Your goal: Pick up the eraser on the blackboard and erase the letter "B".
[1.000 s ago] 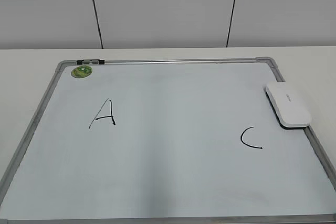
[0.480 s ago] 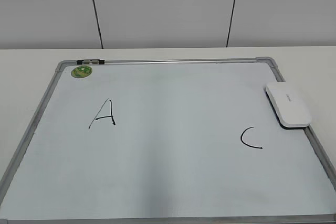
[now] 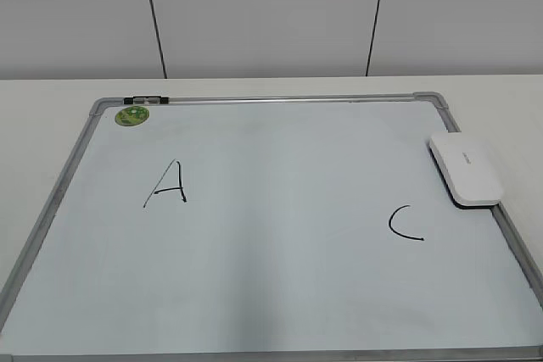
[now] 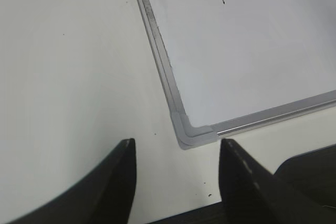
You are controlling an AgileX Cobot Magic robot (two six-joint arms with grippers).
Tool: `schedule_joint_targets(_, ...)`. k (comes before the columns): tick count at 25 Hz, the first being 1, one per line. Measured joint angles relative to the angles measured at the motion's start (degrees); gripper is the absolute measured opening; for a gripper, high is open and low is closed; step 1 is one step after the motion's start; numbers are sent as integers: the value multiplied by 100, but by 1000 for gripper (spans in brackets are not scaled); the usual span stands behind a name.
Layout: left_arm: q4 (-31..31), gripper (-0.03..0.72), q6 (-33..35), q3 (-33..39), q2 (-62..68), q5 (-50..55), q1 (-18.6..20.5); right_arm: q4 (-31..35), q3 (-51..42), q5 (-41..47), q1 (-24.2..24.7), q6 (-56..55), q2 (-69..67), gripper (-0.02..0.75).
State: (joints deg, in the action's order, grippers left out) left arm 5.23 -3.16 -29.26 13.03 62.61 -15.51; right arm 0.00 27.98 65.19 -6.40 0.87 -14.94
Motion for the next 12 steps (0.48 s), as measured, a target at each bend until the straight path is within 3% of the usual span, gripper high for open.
schedule_joint_targets(12,0,368,9,0,-100,0,0,0,0,0,0,-9,51,519)
